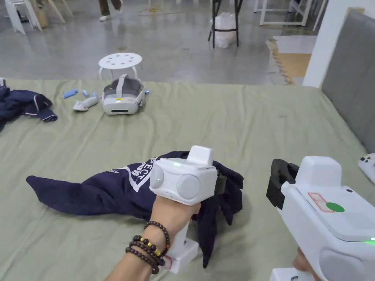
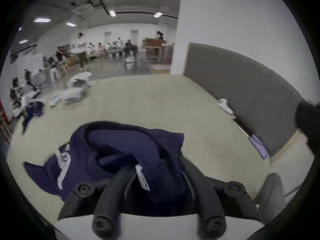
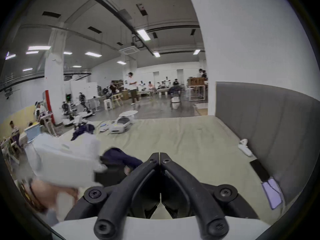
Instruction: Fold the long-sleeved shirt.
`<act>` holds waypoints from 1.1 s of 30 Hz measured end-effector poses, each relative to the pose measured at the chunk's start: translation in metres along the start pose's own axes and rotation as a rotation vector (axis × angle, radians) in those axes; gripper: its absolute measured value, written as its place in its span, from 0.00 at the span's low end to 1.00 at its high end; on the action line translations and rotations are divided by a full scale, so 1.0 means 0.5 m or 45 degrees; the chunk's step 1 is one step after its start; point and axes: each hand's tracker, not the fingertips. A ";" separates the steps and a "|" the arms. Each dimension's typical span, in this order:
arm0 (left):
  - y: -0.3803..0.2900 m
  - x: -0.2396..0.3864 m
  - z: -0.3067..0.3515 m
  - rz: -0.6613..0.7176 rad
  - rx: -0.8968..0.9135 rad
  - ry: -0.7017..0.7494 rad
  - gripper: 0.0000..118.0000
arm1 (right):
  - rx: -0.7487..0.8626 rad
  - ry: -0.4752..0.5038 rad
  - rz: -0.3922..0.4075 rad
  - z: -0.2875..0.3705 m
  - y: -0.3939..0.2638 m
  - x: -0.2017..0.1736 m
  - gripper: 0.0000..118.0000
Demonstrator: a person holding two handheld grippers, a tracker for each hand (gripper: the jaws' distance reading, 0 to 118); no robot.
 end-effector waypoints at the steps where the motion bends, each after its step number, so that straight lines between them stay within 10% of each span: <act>1: -0.015 0.047 -0.034 0.020 -0.039 -0.018 0.20 | 0.001 -0.011 0.005 0.008 -0.001 0.022 0.00; 8: -0.112 0.206 -0.130 -0.006 -0.167 -0.131 0.21 | -0.050 -0.154 -0.014 0.043 -0.015 0.118 0.00; 12: -0.090 0.204 -0.007 -0.043 -0.041 -0.113 0.92 | -0.071 -0.151 0.011 0.049 -0.025 0.117 0.00; 13: -0.072 0.176 -0.030 -0.042 -0.042 -0.120 0.92 | -0.074 -0.135 0.013 0.051 -0.027 0.116 0.00; 23: -0.136 -0.005 0.242 -0.029 0.476 0.314 0.64 | -0.041 -0.107 0.037 0.048 -0.008 0.057 0.00; 27: -0.196 -0.017 0.349 0.020 0.531 0.447 0.05 | -0.035 -0.103 0.031 0.048 -0.008 0.048 0.00; 33: -0.202 -0.066 0.342 0.155 0.424 0.463 0.03 | -0.054 -0.107 0.018 0.054 -0.006 0.036 0.00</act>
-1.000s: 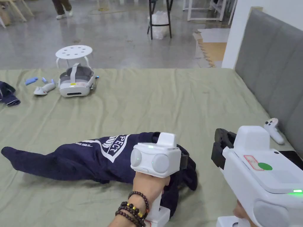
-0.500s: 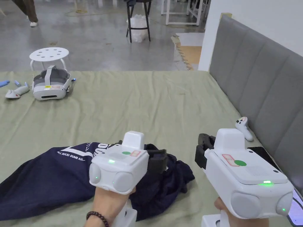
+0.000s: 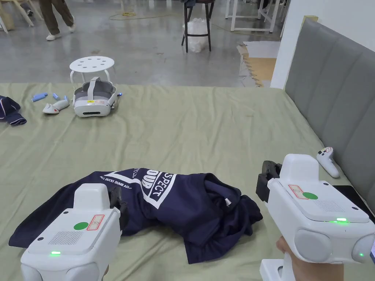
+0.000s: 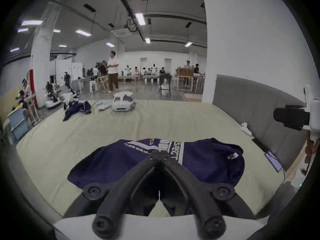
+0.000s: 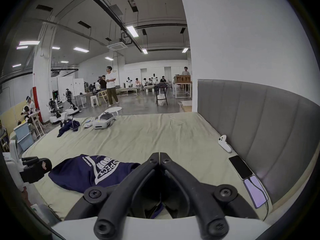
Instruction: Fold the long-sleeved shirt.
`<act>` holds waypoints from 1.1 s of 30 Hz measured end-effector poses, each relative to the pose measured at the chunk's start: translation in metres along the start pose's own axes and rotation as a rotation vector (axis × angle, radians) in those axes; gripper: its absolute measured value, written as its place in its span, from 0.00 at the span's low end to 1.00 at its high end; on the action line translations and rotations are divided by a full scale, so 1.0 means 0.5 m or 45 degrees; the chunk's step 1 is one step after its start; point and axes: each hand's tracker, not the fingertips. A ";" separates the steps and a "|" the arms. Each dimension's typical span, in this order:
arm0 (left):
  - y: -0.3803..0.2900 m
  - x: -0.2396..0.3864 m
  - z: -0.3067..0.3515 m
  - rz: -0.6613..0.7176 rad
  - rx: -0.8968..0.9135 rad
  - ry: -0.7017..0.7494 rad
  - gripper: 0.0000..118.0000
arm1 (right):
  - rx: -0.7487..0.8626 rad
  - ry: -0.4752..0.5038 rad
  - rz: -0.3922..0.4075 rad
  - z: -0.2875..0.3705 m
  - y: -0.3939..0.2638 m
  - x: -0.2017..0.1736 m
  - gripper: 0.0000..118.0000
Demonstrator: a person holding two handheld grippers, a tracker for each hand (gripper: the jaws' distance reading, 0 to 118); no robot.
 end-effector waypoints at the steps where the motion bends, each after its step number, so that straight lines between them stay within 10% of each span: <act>1: 0.005 -0.006 -0.008 0.015 -0.002 -0.006 0.03 | -0.008 0.007 0.003 0.000 0.000 -0.001 0.00; 2: 0.018 -0.017 -0.023 0.046 -0.016 -0.016 0.07 | -0.013 0.007 0.007 -0.011 -0.003 0.001 0.00; 6: 0.071 -0.083 -0.126 0.083 -0.187 -0.055 0.80 | -0.033 0.009 0.018 -0.017 -0.004 -0.003 0.00; 8: 0.094 -0.121 -0.199 0.129 -0.237 -0.014 0.93 | -0.047 0.010 0.016 -0.024 -0.007 -0.006 0.00; 23: 0.027 -0.256 -0.571 -0.032 -0.842 0.143 0.67 | -0.237 -0.002 0.058 -0.128 -0.056 -0.003 0.00; 26: 0.037 -0.244 -0.562 -0.059 -0.840 -0.043 0.23 | -0.306 0.022 0.020 -0.147 -0.069 0.004 0.00; 27: 0.044 -0.231 -0.558 -0.085 -0.844 -0.034 0.10 | -0.372 0.030 0.005 -0.156 -0.080 0.006 0.10; 30: 0.054 -0.229 -0.551 -0.195 -0.844 0.007 0.10 | -0.504 0.080 -0.104 -0.192 -0.139 0.009 0.90; 33: 0.063 -0.247 -0.540 -0.131 -0.813 0.005 0.10 | -0.637 0.090 0.012 -0.242 -0.206 -0.013 0.73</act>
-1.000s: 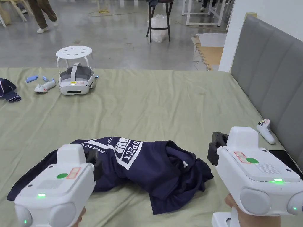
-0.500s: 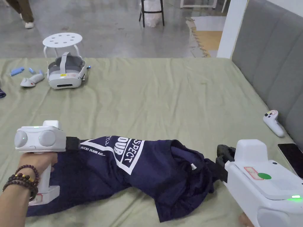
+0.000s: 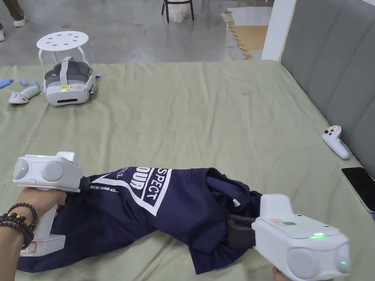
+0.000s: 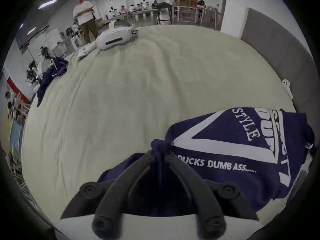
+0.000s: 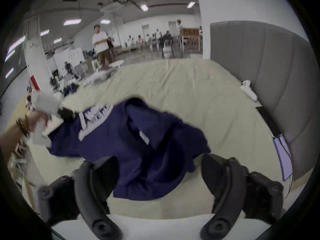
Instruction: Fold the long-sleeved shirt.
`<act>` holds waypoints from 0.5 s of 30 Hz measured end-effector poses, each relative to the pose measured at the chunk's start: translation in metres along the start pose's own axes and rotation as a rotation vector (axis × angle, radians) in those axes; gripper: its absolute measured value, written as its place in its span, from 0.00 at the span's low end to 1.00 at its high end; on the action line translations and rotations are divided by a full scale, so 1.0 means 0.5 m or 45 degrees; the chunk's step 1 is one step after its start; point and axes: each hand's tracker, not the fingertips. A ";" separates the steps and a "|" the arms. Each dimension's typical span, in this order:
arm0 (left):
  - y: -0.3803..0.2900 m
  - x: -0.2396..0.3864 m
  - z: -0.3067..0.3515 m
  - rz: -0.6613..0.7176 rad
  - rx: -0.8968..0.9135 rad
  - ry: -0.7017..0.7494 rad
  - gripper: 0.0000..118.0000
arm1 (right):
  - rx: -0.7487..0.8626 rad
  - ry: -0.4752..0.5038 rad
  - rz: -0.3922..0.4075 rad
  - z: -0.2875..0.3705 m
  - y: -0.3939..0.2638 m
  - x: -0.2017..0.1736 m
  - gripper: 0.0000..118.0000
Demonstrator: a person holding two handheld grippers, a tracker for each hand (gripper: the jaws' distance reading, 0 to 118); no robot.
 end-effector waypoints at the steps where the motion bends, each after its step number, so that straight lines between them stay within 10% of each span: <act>1: -0.001 -0.002 0.006 0.016 0.012 -0.003 0.10 | -0.025 -0.041 0.036 -0.030 -0.008 -0.005 0.64; 4: -0.006 -0.014 0.034 0.050 0.058 -0.037 0.10 | 0.012 -0.116 -0.033 -0.120 -0.009 0.007 0.15; 8: -0.002 -0.041 0.104 0.148 0.186 -0.126 0.10 | 0.075 -0.041 -0.139 -0.102 0.027 0.051 0.12; 15: 0.055 -0.052 0.299 0.202 0.525 -0.311 0.10 | 0.446 -0.007 -0.017 0.112 0.206 0.095 0.08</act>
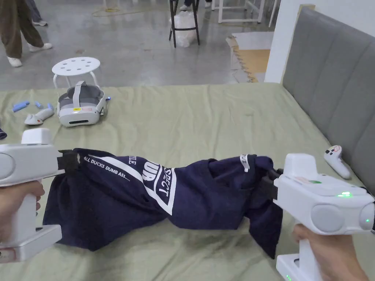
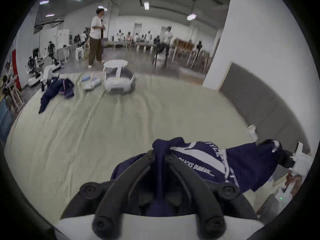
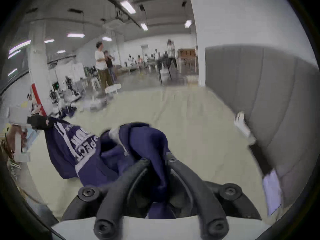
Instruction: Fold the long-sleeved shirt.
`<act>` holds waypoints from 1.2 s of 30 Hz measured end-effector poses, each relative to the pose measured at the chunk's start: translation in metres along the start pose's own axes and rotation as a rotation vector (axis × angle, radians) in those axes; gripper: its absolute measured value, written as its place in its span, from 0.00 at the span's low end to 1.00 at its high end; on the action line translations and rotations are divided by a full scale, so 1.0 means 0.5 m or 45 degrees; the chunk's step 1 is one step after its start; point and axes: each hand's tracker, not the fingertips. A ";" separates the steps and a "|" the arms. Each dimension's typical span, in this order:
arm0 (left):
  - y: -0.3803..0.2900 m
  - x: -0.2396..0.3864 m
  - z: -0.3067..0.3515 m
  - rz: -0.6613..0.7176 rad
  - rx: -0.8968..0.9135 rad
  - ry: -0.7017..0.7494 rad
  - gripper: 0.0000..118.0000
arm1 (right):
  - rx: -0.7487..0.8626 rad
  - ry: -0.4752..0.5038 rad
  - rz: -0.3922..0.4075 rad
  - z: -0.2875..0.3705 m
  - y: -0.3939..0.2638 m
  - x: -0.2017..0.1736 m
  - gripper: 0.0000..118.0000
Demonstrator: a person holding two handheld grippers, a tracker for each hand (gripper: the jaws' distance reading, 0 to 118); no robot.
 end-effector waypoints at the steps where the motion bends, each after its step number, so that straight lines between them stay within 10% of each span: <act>1: 0.028 0.012 0.026 0.008 0.072 -0.025 0.10 | 0.053 0.015 0.028 0.019 0.046 0.007 0.08; 8: 0.270 0.142 0.149 -0.095 0.402 -0.060 0.10 | 0.374 -0.061 0.137 0.118 0.461 0.044 0.08; 15: 0.382 0.207 0.096 -0.060 0.401 -0.037 0.10 | 0.284 -0.102 0.010 0.068 0.647 0.118 0.08; 36: -0.036 0.153 -0.231 0.024 -0.138 0.031 0.10 | -0.289 -0.103 0.018 -0.280 0.092 0.199 0.08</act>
